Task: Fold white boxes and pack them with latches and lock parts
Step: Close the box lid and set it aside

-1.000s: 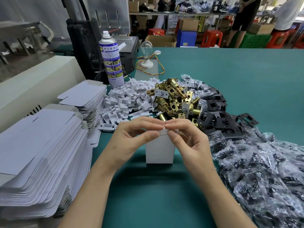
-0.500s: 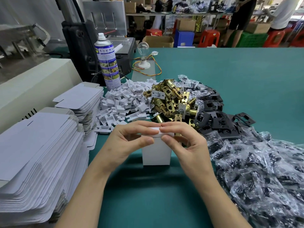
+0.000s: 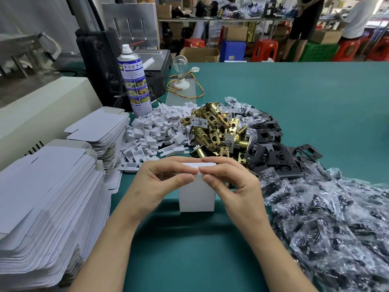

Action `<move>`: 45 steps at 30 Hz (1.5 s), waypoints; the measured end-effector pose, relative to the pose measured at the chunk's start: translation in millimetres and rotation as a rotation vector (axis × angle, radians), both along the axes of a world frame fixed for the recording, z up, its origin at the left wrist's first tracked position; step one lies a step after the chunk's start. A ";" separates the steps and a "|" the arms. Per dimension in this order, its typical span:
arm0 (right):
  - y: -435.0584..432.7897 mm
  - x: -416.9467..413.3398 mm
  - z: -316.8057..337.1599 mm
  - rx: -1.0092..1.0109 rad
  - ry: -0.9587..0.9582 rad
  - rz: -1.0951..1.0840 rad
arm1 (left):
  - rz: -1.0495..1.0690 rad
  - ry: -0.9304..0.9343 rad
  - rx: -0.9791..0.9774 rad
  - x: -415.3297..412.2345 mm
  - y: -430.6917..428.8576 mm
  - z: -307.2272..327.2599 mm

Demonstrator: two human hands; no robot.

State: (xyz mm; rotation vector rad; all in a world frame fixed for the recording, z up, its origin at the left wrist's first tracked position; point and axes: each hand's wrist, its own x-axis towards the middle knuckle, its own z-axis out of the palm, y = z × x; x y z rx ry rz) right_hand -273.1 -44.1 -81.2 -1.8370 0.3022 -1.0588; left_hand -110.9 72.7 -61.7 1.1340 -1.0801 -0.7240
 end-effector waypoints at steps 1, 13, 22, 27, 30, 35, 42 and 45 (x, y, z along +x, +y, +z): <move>0.1 -0.2 -0.1 0.007 0.001 -0.001 | -0.009 -0.002 0.003 0.0 0.5 -0.1; 2.8 3.0 -4.7 0.040 0.032 -0.052 | 0.042 -0.038 0.053 1.6 2.6 -2.5; 6.3 4.1 -13.0 0.088 0.218 -0.112 | 0.293 0.125 0.037 4.3 -6.4 -8.8; 22.5 9.8 -20.8 -0.134 0.483 -0.186 | 0.478 0.458 0.113 -1.6 -16.1 -12.0; 29.4 13.1 -19.1 -0.223 0.513 -0.260 | 0.498 0.573 0.207 -8.3 -20.0 -16.2; 25.0 6.8 16.2 -0.318 0.438 -0.434 | 0.374 0.616 0.166 -9.3 -22.5 -12.1; -89.7 -2.1 78.5 -0.098 0.341 -0.627 | 0.316 0.461 0.267 -10.1 -24.1 -16.0; -167.2 -1.7 78.8 0.043 0.369 -0.731 | 0.295 0.374 0.283 -12.3 -25.3 -17.4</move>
